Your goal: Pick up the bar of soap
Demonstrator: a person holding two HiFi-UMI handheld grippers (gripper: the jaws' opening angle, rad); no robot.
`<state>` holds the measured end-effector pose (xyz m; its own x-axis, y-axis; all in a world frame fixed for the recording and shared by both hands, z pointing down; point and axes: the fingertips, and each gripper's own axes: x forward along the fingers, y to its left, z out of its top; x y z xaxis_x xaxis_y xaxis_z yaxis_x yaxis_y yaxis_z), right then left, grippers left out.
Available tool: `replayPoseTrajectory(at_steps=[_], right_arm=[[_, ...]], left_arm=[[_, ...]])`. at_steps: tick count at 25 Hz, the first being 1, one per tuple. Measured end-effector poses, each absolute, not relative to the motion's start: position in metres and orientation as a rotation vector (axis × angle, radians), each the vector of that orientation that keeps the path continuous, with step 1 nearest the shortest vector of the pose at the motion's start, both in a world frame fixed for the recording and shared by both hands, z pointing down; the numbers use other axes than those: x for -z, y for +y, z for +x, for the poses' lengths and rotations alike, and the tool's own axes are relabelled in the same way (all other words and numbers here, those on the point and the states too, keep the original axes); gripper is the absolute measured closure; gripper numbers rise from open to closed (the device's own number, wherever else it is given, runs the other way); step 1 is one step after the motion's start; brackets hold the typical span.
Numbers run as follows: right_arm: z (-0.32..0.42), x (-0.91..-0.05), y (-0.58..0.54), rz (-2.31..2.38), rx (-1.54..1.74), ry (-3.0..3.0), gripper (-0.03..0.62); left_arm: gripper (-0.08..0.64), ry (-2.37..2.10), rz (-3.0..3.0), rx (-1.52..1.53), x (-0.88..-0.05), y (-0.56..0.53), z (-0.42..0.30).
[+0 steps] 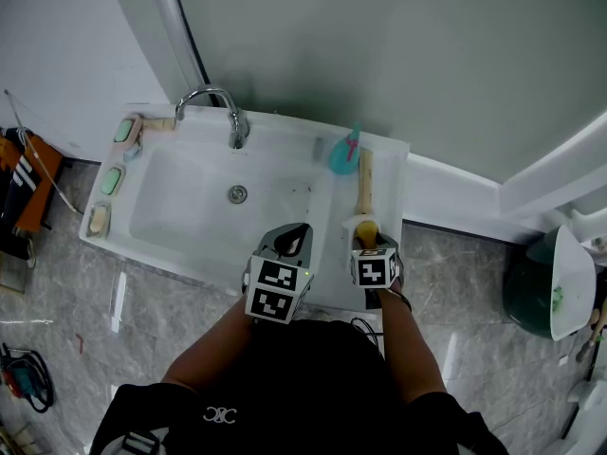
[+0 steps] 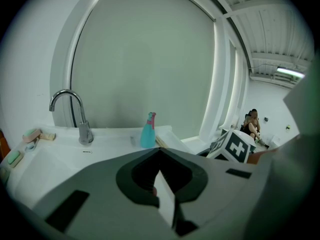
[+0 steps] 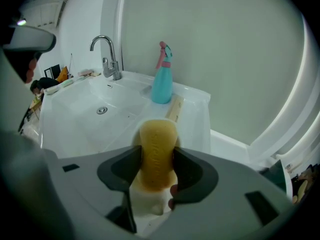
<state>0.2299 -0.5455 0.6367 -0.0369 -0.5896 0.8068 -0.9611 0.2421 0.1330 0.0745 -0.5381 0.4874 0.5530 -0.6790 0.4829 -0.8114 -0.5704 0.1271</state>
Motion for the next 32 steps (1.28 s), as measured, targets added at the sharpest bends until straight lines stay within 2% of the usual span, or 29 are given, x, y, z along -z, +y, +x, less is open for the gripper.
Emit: replayPoseTrajectory(at_steps=[32], right_arm=[[0.234, -0.538, -0.541, 1.837, -0.434, -2.017, 0.400]], left_arm=[[0.560, -1.173, 2.486, -0.540, -0.483, -0.526, 0.091]])
